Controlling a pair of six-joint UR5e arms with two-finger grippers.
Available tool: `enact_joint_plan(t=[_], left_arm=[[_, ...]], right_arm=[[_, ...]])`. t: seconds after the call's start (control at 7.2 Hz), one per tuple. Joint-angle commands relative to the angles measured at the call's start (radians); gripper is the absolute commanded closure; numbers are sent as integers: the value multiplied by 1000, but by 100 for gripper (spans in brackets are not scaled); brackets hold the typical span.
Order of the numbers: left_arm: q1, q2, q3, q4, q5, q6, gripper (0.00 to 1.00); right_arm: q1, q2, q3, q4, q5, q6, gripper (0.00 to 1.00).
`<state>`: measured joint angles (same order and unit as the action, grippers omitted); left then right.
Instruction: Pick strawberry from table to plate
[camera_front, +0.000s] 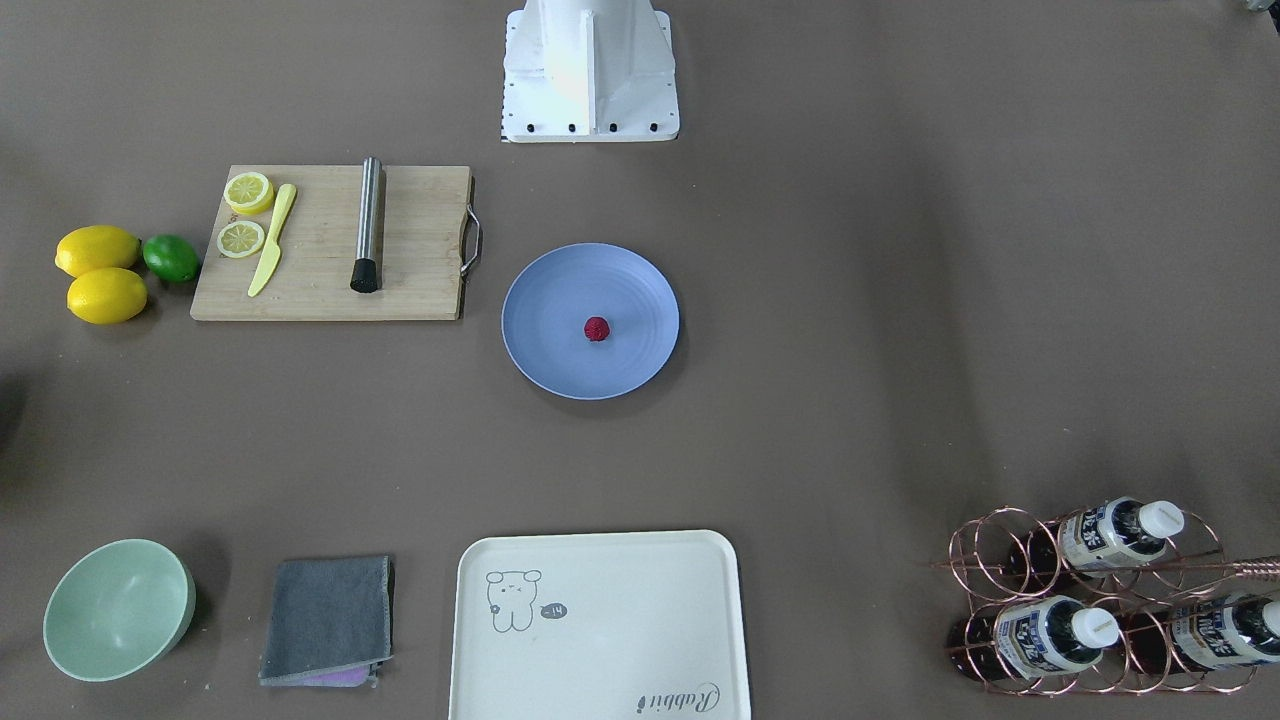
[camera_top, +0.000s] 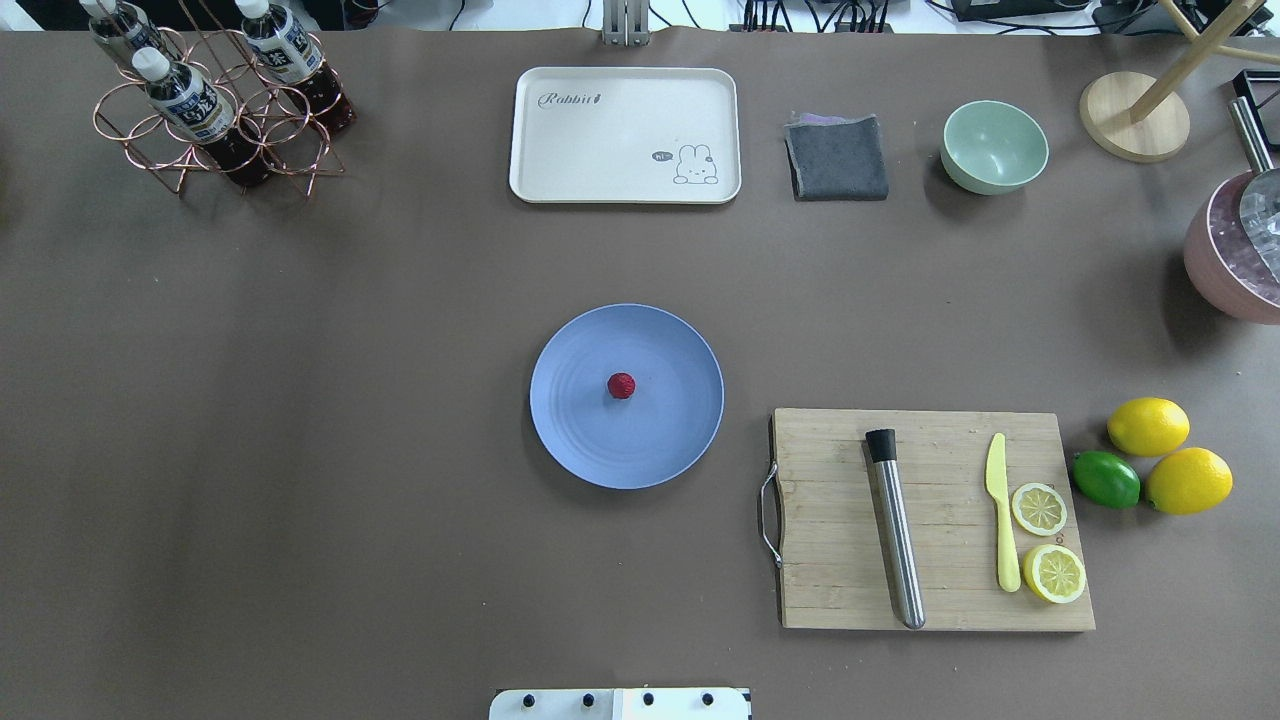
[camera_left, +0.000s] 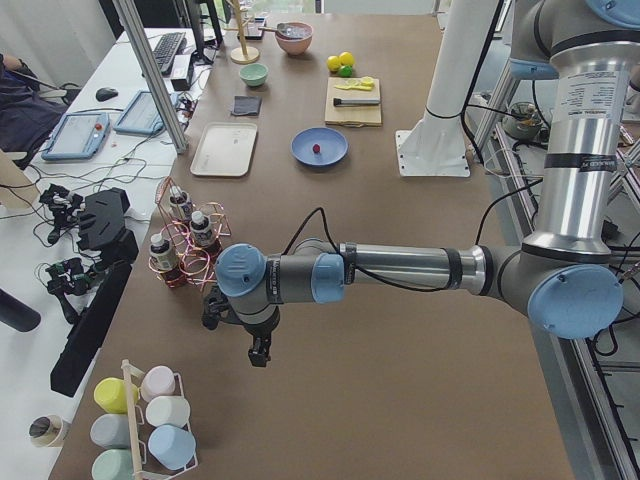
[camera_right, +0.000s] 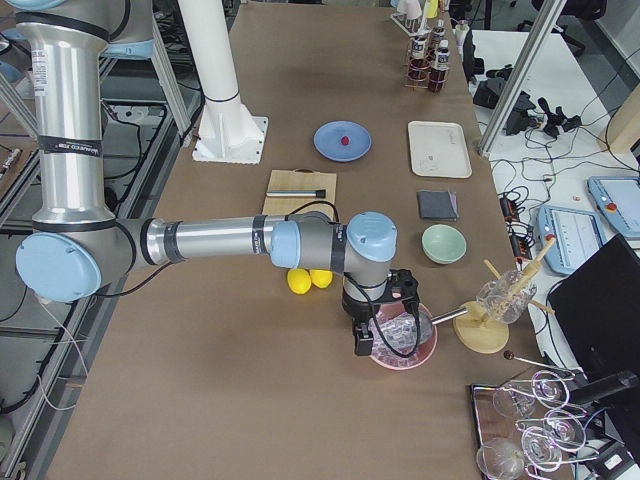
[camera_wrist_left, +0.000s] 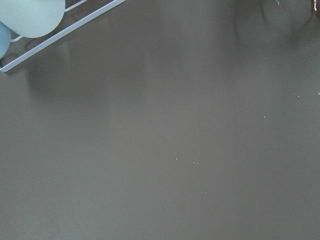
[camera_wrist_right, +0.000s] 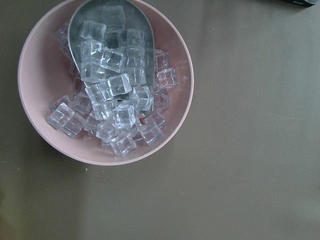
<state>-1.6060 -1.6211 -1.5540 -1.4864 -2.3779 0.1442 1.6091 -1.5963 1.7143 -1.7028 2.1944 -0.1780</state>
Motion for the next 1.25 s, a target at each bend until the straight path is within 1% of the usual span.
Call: enact_joint_plan(t=[0.0,0.28,1.11], left_arm=[[0,18,-1,-2,-1,2,2],[0,33,-1,-3,-3,2,2],[0,37,15,0,2,2,2]], right_arm=[[-1,-11,-2,3,4,2,0],[-1,-13,-8,2,24,2,0],[-1,-21,-18,2,27,-1,0]])
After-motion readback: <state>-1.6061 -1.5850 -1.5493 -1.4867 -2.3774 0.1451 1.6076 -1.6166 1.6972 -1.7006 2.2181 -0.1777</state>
